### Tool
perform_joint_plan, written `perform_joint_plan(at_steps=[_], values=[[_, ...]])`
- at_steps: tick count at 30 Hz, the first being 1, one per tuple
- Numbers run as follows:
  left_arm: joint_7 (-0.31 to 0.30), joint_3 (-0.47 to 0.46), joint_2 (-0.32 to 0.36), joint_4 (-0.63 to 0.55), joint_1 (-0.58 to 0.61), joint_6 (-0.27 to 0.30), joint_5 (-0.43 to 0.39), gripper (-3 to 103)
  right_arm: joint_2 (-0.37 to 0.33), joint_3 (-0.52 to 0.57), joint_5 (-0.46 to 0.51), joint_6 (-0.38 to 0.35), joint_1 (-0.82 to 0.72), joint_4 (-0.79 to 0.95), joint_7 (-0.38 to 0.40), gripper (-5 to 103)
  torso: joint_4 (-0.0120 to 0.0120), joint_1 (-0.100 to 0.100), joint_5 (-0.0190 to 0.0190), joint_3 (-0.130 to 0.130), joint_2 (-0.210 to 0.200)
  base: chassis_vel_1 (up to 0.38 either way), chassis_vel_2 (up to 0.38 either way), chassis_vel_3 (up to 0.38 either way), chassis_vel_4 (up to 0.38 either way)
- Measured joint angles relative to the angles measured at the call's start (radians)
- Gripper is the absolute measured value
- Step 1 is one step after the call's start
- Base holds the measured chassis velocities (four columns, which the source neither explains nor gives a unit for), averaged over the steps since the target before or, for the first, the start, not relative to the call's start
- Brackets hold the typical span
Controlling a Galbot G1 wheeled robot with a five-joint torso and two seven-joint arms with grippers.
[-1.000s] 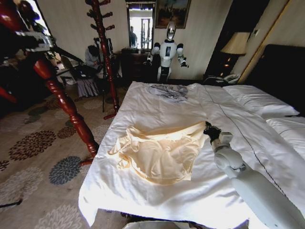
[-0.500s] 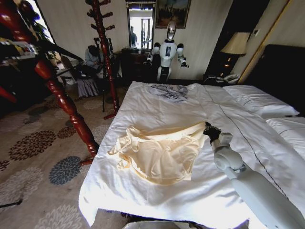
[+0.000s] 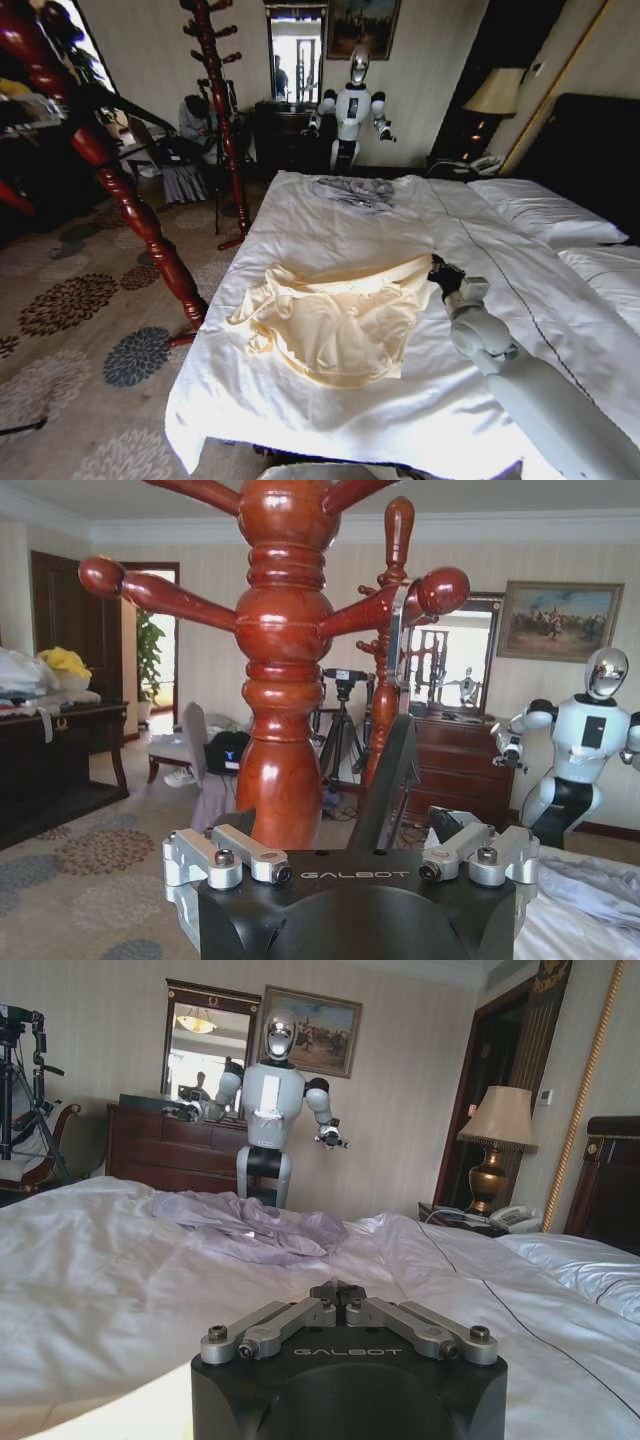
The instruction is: Pick up the clothes from the bed and hang them on the clothes hanger.
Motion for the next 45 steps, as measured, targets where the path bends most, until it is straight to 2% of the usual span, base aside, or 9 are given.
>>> perform_joint_plan(at_steps=[5, 11, 15, 17, 20, 22, 26, 30, 45], values=[[0.006, 0.0, -0.018, -0.005, 0.02, 0.0, 0.013, 97, -0.005, 0.007, -0.007, 0.001, -0.022, 0.009, 0.0, 0, 0.0001, 0.0, -0.0002, 0.0, 0.0, 0.0, 0.0, 0.0, 0.0], [0.004, 0.041, -0.031, 0.003, -0.01, 0.0, 0.046, 84, -0.016, 0.011, -0.007, 0.004, -0.027, 0.011, 0.0, 0, -0.0001, 0.0, -0.0001, 0.0, 0.0, 0.0, 0.0, 0.0, 0.0], [0.003, 0.042, -0.032, 0.009, -0.006, 0.0, 0.046, 62, -0.012, 0.005, -0.01, 0.004, -0.021, 0.005, -0.001, 0, 0.0002, 0.0, -0.0002, 0.0, 0.0, 0.0, 0.0, 0.0, 0.0], [0.003, 0.043, -0.032, 0.009, -0.006, 0.0, 0.046, 62, -0.011, 0.004, -0.011, 0.004, -0.02, 0.005, -0.001, 0, 0.0002, 0.0, -0.0001, 0.0, 0.0, 0.0, 0.0, 0.0, 0.0], [0.004, 0.058, -0.033, 0.015, -0.013, -0.001, 0.05, 45, -0.006, -0.004, -0.015, 0.005, -0.015, -0.001, -0.002, 0, 0.0001, 0.0, -0.0001, 0.0, 0.0, 0.0, 0.0, 0.0, 0.0], [0.006, 0.06, -0.033, 0.016, -0.015, -0.001, 0.051, 45, -0.006, -0.005, -0.015, 0.005, -0.015, -0.002, -0.002, 0, 0.0001, 0.0, -0.0001, 0.0, 0.0, 0.0, 0.0, 0.0, 0.0], [0.028, 0.065, -0.034, 0.014, -0.016, -0.001, 0.071, 24, -0.009, -0.006, -0.015, 0.007, -0.013, -0.003, -0.004, 0, 0.0001, 0.0, -0.0001, 0.0, 0.0, 0.0, 0.0, 0.0, 0.0], [0.063, 0.071, -0.035, 0.012, -0.013, -0.014, 0.123, 16, -0.009, -0.007, -0.015, 0.011, -0.013, -0.005, -0.005, 0, 0.0002, 0.0, -0.0002, 0.0, 0.0, 0.0, 0.0, 0.0, 0.0], [0.116, 0.065, -0.022, -0.017, -0.027, -0.055, 0.172, 16, -0.014, -0.01, -0.011, 0.014, -0.007, -0.006, -0.008, 0, 0.0002, 0.0, -0.0001, 0.0, 0.0, 0.0, 0.0, 0.0, 0.0]])
